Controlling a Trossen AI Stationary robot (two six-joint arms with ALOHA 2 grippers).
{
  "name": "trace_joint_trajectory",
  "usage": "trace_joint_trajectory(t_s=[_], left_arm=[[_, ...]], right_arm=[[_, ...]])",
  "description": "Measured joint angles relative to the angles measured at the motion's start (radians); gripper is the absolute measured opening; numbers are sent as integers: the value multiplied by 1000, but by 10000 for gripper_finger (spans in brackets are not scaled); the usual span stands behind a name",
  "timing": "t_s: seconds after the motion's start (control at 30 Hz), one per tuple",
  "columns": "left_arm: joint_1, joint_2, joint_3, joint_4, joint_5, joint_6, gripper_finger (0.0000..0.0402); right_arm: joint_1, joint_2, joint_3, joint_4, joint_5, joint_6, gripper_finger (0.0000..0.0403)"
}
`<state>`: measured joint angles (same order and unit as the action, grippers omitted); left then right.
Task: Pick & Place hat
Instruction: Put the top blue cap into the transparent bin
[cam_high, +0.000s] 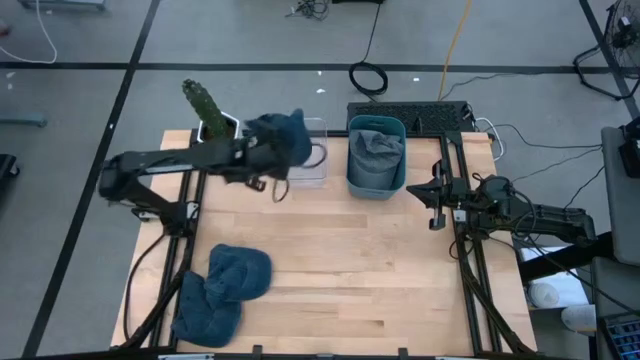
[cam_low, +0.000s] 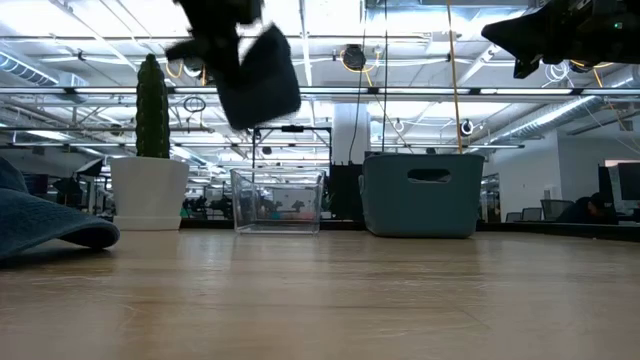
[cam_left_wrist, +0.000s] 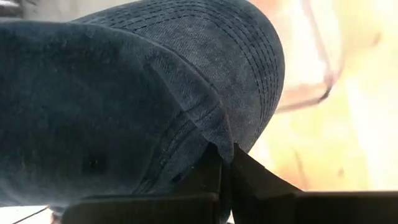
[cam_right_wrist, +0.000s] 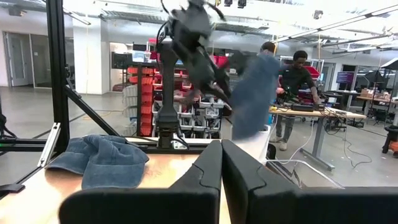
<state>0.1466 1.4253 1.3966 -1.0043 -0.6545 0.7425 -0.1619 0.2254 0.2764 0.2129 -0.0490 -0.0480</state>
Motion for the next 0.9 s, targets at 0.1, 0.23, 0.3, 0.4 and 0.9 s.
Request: trace_joint_trajectory(t_s=[0.1, 0.23, 0.3, 0.4, 0.9], left_arm=[[64, 80, -1, 77, 35, 96, 4], [122, 158, -1, 165, 115, 198, 7], [147, 190, -1, 175, 141, 221, 5], [176, 221, -1, 174, 233, 225, 6], [217, 291, -1, 144, 342, 192, 18]], right_arm=[[0, 2, 0, 1, 2, -15, 0], [0, 8, 0, 0, 21, -20, 0], [0, 14, -1, 1, 31, -20, 0], [0, 17, -1, 0, 52, -27, 0], [0, 20, -1, 45, 79, -31, 0]])
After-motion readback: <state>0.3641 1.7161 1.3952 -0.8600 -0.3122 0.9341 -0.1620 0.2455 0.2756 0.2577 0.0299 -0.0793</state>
